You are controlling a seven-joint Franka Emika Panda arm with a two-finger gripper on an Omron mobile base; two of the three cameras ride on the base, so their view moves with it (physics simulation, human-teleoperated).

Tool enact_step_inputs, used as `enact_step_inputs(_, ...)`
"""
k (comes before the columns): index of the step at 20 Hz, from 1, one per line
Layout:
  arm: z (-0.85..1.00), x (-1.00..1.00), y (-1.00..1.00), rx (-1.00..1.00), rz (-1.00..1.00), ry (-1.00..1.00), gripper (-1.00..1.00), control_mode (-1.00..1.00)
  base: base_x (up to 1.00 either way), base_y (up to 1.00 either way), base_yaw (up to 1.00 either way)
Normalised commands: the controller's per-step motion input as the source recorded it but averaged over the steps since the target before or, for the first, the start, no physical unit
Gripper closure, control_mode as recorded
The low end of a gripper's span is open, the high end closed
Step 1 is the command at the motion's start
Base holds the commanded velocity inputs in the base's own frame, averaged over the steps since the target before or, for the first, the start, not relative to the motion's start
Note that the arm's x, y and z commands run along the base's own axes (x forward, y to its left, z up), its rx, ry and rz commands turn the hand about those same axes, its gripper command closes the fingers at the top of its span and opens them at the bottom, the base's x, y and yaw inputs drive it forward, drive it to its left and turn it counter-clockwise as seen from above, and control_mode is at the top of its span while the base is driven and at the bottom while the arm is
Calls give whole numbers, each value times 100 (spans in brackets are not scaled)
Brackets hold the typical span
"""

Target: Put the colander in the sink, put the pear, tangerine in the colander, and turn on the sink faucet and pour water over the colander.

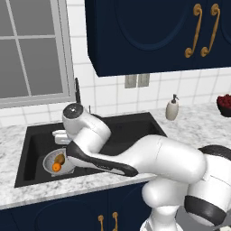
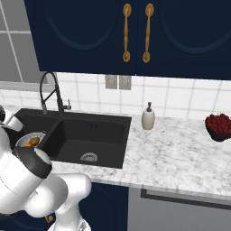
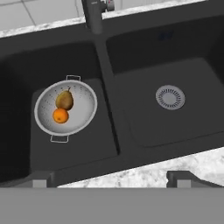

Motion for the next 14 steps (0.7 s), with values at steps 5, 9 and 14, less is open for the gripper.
enact_step_inputs(5, 64, 0, -80, 1, 8, -5, -100, -100, 0, 0, 0)
enact_step_inputs(9, 57, 3, -53, 0, 10, -8, -100, -100, 0, 0, 0)
enact_step_inputs(14, 36, 34, -5, 0, 12, -7, -100, -100, 0, 0, 0)
